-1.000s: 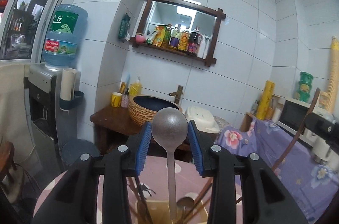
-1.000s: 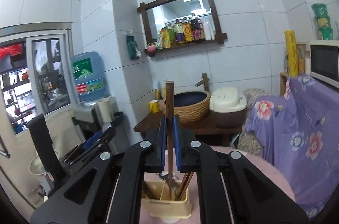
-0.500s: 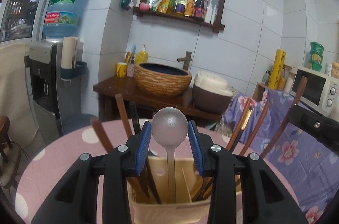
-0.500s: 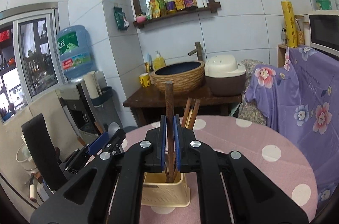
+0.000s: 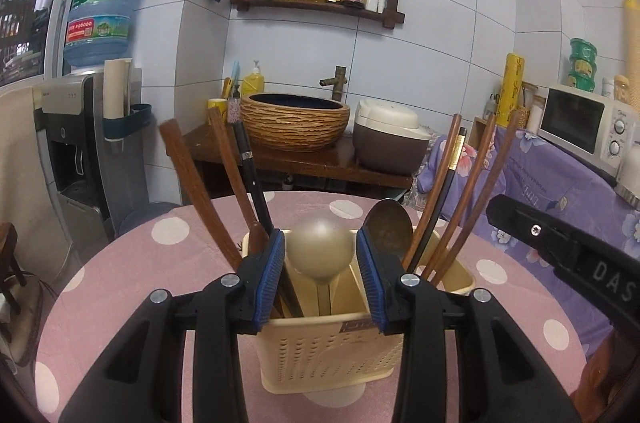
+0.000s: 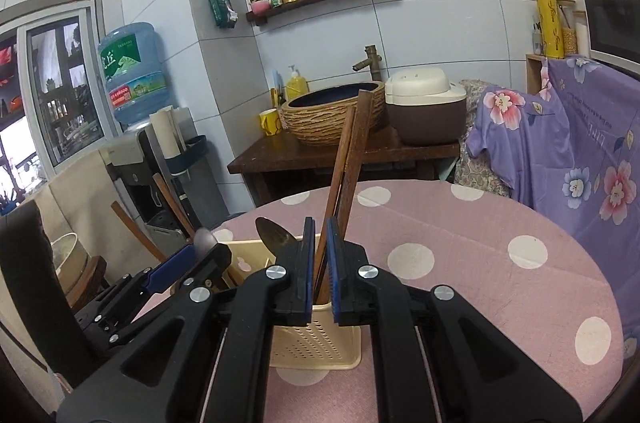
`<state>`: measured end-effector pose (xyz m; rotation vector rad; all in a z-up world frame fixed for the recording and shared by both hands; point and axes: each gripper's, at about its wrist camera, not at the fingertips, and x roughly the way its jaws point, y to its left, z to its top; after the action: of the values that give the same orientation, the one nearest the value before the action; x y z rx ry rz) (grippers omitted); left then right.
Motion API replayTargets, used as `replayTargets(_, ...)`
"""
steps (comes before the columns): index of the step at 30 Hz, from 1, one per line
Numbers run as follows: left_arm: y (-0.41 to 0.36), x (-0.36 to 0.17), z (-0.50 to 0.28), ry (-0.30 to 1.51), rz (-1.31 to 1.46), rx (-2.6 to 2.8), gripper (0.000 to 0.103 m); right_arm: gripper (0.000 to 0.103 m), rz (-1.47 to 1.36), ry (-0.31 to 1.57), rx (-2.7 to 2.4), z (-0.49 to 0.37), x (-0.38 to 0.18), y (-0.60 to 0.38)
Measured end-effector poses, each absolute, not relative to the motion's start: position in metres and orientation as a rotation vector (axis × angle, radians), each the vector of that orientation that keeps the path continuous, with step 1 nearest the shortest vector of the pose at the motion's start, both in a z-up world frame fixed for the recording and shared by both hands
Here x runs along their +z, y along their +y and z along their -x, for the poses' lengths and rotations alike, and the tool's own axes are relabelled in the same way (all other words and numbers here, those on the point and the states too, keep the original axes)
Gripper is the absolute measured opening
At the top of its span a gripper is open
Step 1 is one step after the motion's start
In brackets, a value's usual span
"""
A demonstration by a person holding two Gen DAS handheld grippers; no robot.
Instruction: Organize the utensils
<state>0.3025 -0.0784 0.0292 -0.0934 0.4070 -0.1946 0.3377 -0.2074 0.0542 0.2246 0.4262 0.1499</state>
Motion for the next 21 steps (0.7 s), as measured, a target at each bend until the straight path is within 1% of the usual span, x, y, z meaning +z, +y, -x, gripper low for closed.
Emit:
replayTargets(1, -0.076, 0.031, -0.299, 0.404, 0.097, -0.198, 0.045, 0.009, -0.224, 0.423, 0.153, -0.335, 0.054, -0.208)
replayTargets(3, -0.070, 0.034, -0.288, 0.388, 0.116, -0.205, 0.056, 0.017, -0.215, 0.407, 0.144, -0.328, 0.056, -0.209)
replayTargets(4, -0.067, 0.037, -0.282, 0.378, 0.123, -0.211, 0.059, 0.029, -0.212, 0.395, 0.143, -0.323, 0.058, -0.211)
replayTargets(5, -0.062, 0.039, -0.273, 0.362, 0.127, -0.216, 0.066, 0.043, -0.214, 0.379, 0.143, -0.315, 0.060, -0.213)
replayTargets(6, -0.059, 0.041, -0.265, 0.348, 0.128, -0.217, 0.074, 0.050, -0.215, 0.364, 0.141, -0.306, 0.062, -0.214)
replayTargets(7, -0.055, 0.043, -0.257, 0.333, 0.128, -0.217, 0.078, 0.056, -0.211, 0.351, 0.134, -0.298, 0.063, -0.215)
replayTargets(9, -0.046, 0.046, -0.236, 0.304, 0.127, -0.225, 0.089, 0.061, -0.185, 0.342, 0.124, -0.279, 0.064, -0.216)
replayTargets(10, -0.041, 0.047, -0.225, 0.294, 0.122, -0.231, 0.093, 0.070, -0.164, 0.337, 0.114, -0.266, 0.063, -0.214)
replayTargets(11, -0.036, 0.046, -0.214, 0.283, 0.112, -0.233, 0.098, 0.082, -0.151, 0.333, 0.102, -0.256, 0.061, -0.214)
replayTargets(12, -0.032, 0.045, -0.203, 0.274, 0.101, -0.233, 0.098, 0.085, -0.142, 0.327, 0.088, -0.244, 0.058, -0.213)
replayTargets(15, -0.017, 0.039, -0.172, 0.269, 0.065, -0.210, 0.098, 0.087, -0.102, 0.316, 0.069, -0.203, 0.045, -0.208)
replayTargets(17, -0.006, 0.033, -0.153, 0.276, 0.082, -0.205, 0.098, 0.093, -0.097, 0.306, 0.050, -0.178, 0.036, -0.204)
replayTargets(21, 0.011, 0.021, -0.110, 0.271, 0.121, -0.200, 0.098, 0.094, -0.052, 0.294, 0.058, -0.130, 0.013, -0.186)
